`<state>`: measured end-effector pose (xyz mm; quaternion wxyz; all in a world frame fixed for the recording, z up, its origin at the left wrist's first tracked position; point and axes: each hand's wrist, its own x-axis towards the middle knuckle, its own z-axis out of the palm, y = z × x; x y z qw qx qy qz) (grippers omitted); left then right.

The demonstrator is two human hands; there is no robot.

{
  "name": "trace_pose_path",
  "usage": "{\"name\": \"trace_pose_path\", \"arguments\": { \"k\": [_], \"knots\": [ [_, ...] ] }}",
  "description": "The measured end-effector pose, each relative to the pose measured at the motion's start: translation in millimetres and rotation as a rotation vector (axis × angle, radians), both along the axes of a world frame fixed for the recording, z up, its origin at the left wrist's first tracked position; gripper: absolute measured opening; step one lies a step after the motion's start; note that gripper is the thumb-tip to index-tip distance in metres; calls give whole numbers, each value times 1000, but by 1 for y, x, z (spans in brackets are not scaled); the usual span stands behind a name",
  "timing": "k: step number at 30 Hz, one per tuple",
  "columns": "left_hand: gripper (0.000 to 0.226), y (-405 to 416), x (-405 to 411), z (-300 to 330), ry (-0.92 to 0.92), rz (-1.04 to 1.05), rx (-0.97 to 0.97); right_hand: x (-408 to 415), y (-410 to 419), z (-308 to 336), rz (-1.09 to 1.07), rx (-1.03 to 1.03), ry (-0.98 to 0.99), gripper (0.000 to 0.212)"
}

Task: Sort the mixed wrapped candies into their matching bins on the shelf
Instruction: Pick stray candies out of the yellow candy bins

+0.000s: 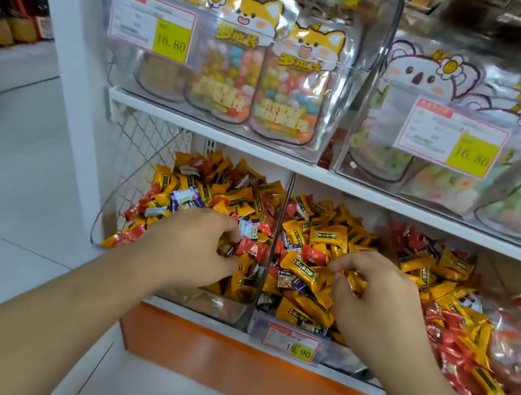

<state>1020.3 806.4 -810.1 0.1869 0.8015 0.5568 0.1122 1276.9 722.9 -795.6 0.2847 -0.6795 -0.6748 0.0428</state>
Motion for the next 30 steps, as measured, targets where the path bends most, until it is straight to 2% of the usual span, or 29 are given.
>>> {"name": "trace_pose_path", "arguments": {
  "k": [3, 6, 9, 12, 15, 22, 25, 30],
  "knots": [
    [37, 7, 19, -4, -59, -23, 127, 4, -3, -1, -7, 19, 23, 22],
    [60, 20, 36, -15, -58, -15, 75, 6, -6, -3, -9, 29, 25, 22],
    [65, 29, 45, -25, 13, -21, 97, 7, -10, -6, 2, 30, 19, 22],
    [63, 32, 49, -24, -7, 19, 97, 10, -11, -9, 2, 22, -2, 21],
    [60, 31, 49, -23, -124, 67, 39, 12, -11, -10, 7, 13, 3, 21],
    [31, 27, 39, -23, -256, 125, 25, 5, -10, -8, 28, -2, 36, 21],
    [27, 23, 34, -20, -291, 135, 44, 3, -11, -7, 29, -13, 37, 21],
    [23, 18, 18, -3, -480, 172, 54, 2, -14, -5, 28, -26, 63, 22]
  ]
}}
